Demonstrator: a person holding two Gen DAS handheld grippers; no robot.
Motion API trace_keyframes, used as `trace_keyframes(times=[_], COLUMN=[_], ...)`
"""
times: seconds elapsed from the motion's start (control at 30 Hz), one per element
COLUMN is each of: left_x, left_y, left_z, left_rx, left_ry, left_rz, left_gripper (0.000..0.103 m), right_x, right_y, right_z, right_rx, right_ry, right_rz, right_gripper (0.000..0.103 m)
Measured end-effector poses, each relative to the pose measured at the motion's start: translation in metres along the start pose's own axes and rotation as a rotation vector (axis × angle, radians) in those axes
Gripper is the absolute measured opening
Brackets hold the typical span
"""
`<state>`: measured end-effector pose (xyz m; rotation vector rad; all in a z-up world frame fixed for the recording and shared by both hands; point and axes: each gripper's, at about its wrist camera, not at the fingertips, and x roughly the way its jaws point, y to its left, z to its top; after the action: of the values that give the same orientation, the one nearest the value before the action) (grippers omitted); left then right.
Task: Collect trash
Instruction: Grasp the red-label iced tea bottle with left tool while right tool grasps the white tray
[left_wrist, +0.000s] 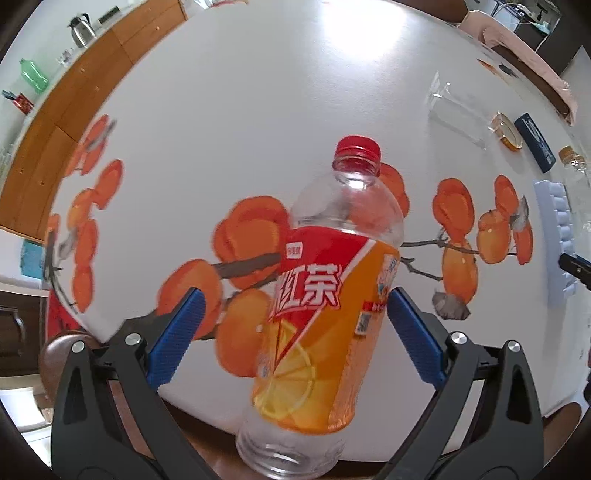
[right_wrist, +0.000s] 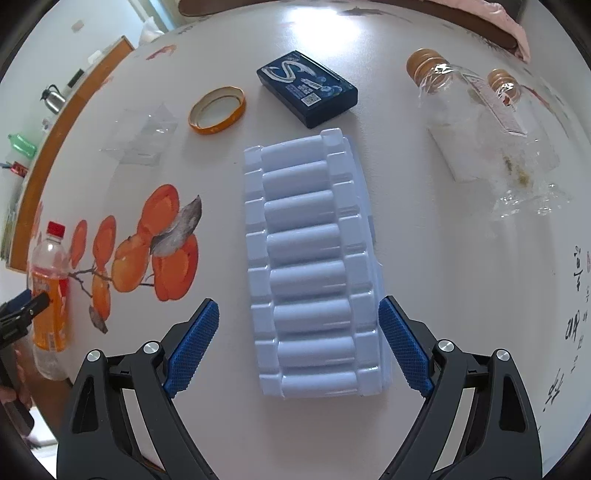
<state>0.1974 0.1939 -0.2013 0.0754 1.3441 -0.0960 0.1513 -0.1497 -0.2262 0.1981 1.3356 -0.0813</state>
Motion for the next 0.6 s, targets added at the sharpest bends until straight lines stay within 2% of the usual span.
trace_keyframes(times=[0.13, 0.2, 0.23, 0.37, 0.43, 0.47, 0.6], left_x=[0.009, 0.015, 0.017, 0.024, 0.027, 0.028, 0.028], left_y=[-0.014, -0.018, -0.023, -0.041, -0.048, -0.052, -0.063], left_z=[-0.001, 0.0, -0.001, -0.002, -0.003, -0.004, -0.004], left_rx=[0.02, 0.028, 0.034, 0.061, 0.064, 0.071, 0.082], left_ry=[0.019, 0.029, 0.038, 0.056, 0.065, 0.069, 0.066], left_rz=[-0.034, -0.05, -0.062, -0.063, -0.068, -0.066, -0.061], left_gripper=[0.092, 0.082, 0.08, 0.078, 0.072, 0.064, 0.057], right_x=[0.006, 0.008, 0.008, 0.011, 0.012, 0.012, 0.012], right_y=[0.003, 0.005, 0.004, 0.005, 0.005, 0.007, 0.009], right_z=[0.0, 0.0, 0.0, 0.001, 0.001, 0.001, 0.001], right_rx=[-0.014, -0.022, -0.024, -0.036, -0.051, -0.053, -0.071], right_ry=[-0.003, -0.006, -0.006, -0.01, -0.009, -0.008, 0.001], right_rz=[-0.03, -0.045, -0.048, -0.037, -0.041, -0.04, -0.031], right_gripper=[0.085, 0.083, 0.076, 0.074, 0.074, 0.073, 0.069])
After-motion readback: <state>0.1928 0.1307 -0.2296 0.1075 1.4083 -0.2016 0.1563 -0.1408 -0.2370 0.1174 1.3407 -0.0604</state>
